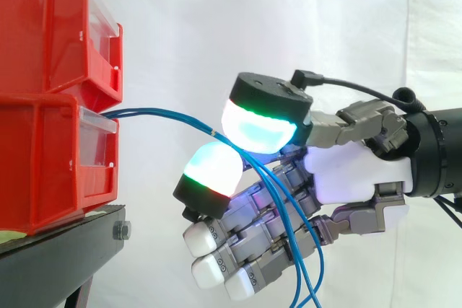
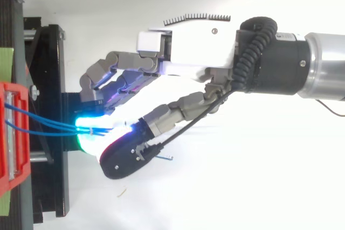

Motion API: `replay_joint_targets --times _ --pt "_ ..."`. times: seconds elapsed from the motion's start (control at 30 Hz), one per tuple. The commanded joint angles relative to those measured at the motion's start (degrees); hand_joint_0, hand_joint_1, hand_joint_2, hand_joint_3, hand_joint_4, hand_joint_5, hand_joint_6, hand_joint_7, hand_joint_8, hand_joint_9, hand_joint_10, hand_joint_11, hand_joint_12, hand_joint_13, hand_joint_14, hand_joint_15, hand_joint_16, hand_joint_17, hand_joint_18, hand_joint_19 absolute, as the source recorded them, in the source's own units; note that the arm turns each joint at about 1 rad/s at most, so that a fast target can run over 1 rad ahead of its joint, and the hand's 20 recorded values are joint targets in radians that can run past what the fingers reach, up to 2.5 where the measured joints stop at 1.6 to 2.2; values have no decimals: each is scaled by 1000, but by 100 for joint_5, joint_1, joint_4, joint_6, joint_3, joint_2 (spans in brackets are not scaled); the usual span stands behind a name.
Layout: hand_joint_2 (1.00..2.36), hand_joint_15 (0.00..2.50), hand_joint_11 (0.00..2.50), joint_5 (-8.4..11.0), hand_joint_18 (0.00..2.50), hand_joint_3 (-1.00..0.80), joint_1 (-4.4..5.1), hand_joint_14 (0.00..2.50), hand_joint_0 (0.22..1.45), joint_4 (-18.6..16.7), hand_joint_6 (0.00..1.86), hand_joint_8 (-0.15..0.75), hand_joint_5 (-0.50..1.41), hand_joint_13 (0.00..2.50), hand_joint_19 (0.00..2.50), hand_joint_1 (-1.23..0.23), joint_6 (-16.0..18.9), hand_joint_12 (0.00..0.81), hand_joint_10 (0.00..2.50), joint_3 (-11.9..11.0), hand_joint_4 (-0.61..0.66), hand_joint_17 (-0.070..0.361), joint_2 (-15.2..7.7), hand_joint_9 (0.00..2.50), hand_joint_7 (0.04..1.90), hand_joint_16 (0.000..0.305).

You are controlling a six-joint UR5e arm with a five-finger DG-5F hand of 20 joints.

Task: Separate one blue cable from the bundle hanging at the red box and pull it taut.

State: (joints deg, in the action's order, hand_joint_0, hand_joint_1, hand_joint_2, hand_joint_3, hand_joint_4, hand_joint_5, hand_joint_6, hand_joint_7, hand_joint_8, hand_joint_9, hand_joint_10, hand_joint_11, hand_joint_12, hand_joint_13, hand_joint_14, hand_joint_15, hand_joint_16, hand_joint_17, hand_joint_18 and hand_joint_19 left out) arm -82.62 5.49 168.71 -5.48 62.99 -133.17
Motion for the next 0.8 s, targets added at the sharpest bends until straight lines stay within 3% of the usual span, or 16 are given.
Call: replay_joint_targets --times 0.0,0.2,0.4,0.77 --pt "1000 232 479 0 686 -500 5 9 558 -5 849 323 -186 699 166 -611 -6 373 13 3 199 97 -7 685 980 43" --pt "1008 237 483 0 660 -395 -4 8 607 12 842 319 -181 690 189 -563 -15 366 13 -6 170 95 2 686 1035 42" --pt "1009 232 479 0 706 -187 5 8 601 12 859 356 -179 709 151 -705 -15 406 12 3 178 112 2 692 1028 50" --pt "1009 233 496 53 678 -326 -4 9 674 -14 887 312 -195 677 170 -880 -32 371 14 3 137 98 -7 653 1065 44"
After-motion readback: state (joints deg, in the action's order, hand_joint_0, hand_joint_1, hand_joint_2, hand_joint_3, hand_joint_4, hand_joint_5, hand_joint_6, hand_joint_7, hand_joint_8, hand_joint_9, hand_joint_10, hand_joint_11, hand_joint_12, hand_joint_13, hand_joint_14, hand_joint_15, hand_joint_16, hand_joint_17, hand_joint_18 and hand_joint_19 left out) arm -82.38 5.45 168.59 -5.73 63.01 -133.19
